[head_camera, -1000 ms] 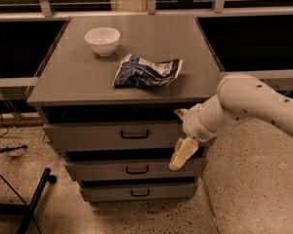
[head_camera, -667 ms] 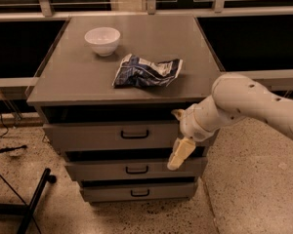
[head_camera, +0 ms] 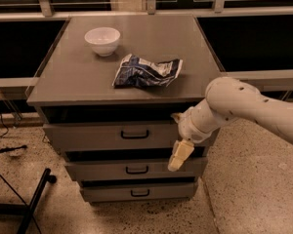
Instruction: Open top drawer
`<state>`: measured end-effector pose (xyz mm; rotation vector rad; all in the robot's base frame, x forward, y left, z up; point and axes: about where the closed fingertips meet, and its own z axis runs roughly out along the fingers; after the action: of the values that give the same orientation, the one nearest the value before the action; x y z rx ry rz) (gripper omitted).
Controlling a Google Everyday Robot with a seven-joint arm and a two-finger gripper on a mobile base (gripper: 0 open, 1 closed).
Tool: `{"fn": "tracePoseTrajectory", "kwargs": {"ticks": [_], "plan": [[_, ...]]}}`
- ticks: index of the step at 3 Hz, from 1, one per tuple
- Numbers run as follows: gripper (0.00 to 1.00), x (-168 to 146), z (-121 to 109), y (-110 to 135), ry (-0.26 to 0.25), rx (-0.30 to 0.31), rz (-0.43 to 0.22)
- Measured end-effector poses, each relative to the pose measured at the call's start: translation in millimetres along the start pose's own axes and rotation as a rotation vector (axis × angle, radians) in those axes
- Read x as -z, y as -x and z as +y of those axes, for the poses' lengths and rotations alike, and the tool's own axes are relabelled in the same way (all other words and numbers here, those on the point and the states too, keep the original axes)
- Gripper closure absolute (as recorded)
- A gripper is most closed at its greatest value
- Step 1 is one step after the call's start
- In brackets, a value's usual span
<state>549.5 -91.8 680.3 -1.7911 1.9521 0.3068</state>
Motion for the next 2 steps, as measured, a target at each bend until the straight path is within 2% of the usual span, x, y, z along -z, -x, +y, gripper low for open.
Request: {"fn": "tracePoseTrajectory", "kwargs": {"ticks": [2], "plan": [[0.0, -17.7, -15.6, -12.0, -0.036, 0.004, 0.013]]}}
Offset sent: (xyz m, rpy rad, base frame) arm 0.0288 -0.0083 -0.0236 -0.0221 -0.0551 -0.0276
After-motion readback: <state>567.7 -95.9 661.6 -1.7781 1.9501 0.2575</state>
